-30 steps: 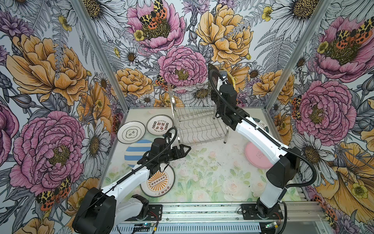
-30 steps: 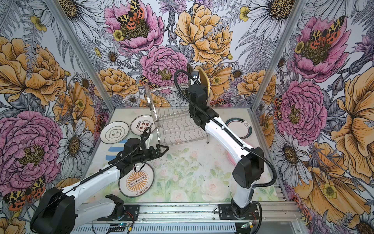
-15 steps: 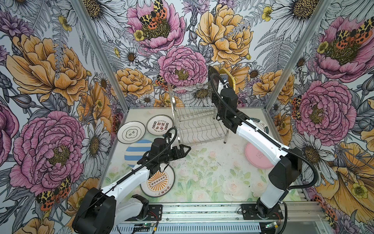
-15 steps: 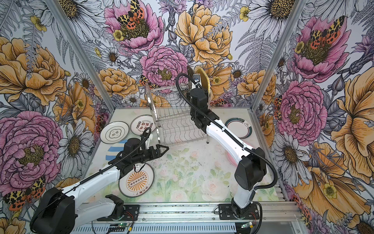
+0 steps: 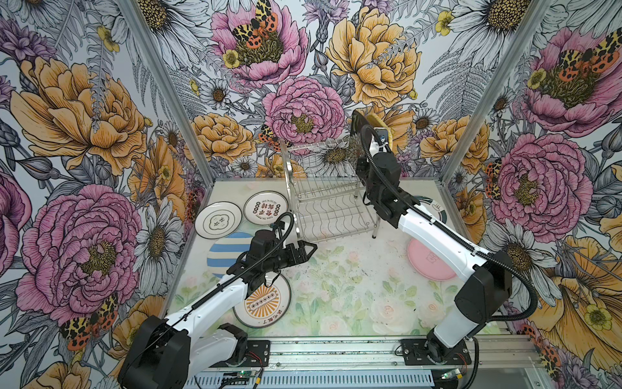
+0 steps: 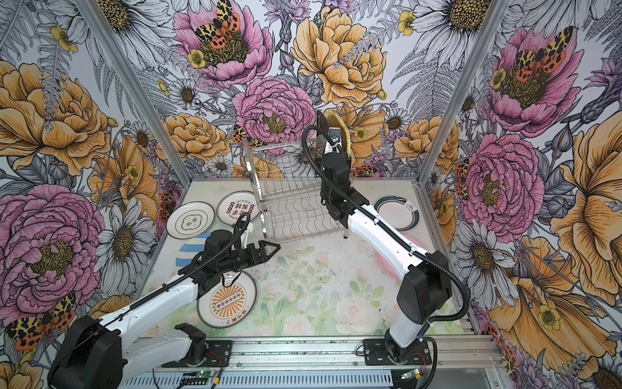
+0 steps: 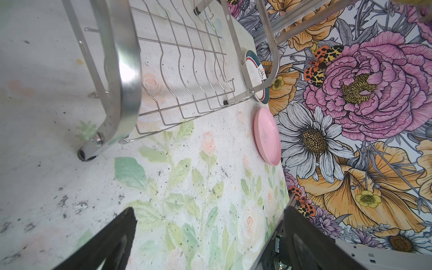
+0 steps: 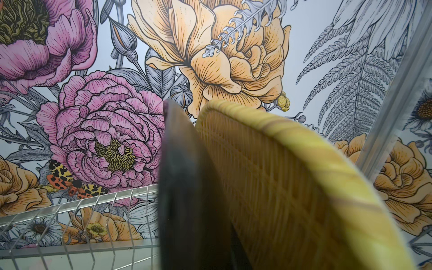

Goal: Load plates into a dish rack
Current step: Place the plate on the dish rack, then move the plate to the center of the table.

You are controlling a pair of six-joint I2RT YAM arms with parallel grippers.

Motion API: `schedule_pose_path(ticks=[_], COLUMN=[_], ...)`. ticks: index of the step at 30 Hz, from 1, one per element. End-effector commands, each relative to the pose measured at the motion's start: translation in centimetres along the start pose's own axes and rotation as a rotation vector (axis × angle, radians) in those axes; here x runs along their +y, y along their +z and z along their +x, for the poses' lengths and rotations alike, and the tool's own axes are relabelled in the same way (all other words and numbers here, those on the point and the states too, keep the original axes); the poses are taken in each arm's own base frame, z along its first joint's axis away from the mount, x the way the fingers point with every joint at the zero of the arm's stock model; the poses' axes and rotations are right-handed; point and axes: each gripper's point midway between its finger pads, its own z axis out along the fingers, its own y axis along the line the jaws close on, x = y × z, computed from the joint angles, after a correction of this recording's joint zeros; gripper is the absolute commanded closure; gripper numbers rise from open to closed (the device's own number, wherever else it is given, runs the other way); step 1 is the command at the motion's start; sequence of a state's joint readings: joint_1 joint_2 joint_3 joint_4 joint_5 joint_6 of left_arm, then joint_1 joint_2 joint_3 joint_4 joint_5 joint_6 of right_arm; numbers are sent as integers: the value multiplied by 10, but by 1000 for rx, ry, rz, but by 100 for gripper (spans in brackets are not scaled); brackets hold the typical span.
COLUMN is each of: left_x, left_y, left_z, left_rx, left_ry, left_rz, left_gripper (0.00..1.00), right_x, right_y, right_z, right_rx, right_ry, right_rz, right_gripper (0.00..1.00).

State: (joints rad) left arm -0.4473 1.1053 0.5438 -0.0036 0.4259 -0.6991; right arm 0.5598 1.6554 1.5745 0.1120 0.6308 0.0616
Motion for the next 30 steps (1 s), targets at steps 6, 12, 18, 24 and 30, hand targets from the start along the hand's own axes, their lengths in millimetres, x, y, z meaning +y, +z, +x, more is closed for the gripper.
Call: schedule_pose_path(ticks=[6, 12, 18, 24, 30], left_x=[-2, -5, -8, -9, -9], left_y=[-3, -3, -3, -2, -2], left_z=[-1, -1, 0, 0, 1], left_rx=[-10, -10, -9, -11, -10], left_ry=[22, 29, 38, 42, 46], left_rz=[-5, -6, -8, -11, -13], left_gripper=[1, 1, 1, 1, 1], right_x=[-22, -28, -33, -41, -55], right_y=[-25, -34, -47, -69, -91], right_z=[-54, -64, -71, -65, -44], right_rx=[-90, -98, -76, -11, 67], right_ry=[57, 64, 85, 104, 101], right_rz=[10, 7, -20, -60, -74], right_gripper=[58, 55, 42, 28, 22])
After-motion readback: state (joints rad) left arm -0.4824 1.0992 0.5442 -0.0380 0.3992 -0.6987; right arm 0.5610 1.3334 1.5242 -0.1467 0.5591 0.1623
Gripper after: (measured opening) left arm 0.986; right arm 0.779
